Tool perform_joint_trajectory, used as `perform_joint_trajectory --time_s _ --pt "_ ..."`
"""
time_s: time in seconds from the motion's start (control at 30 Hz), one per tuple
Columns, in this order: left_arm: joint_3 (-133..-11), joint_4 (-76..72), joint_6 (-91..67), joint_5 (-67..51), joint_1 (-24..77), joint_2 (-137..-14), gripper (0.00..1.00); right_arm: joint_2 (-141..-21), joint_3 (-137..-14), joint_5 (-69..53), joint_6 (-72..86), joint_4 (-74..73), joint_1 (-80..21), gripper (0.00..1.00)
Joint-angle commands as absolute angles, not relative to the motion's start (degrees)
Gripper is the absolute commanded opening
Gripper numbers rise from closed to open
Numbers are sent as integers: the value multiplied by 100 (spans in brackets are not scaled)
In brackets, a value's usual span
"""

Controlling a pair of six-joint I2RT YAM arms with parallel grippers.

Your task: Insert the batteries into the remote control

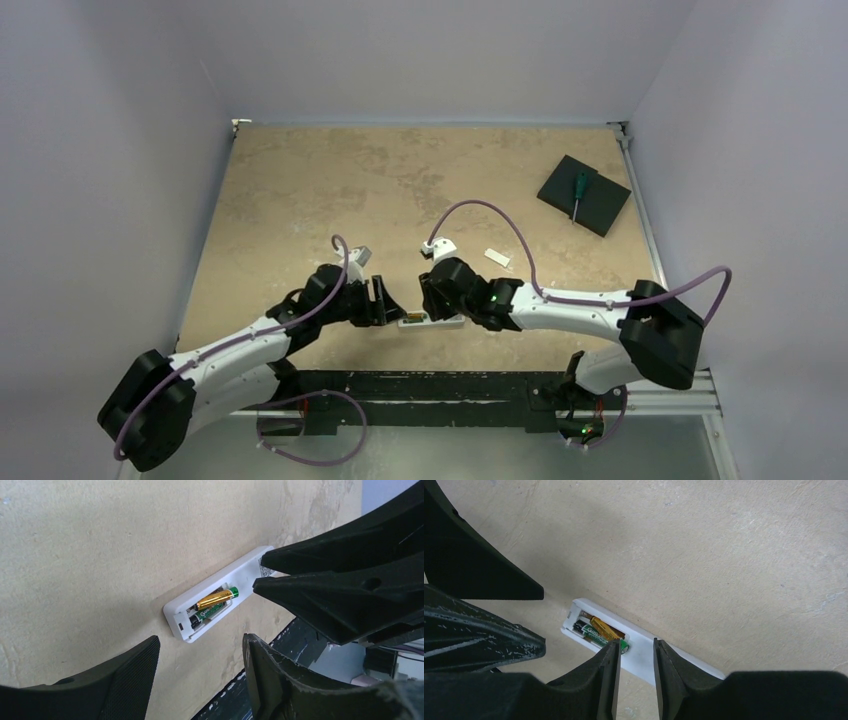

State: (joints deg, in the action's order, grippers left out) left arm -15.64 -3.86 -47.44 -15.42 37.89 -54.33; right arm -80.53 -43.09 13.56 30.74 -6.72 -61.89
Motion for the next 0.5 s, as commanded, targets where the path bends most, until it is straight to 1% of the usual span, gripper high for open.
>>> perform_joint_trajectory --time_s 0.0,0.47 --pt "-1403 -998 -4790 -1890 3738 -5516 61 -8134 -4588 1346 3292 -528 -6206 37" --pt "-1205 -1565 -4856 -2074 3700 -5936 60 -8254 -4565 1226 3481 -484 -6210 36"
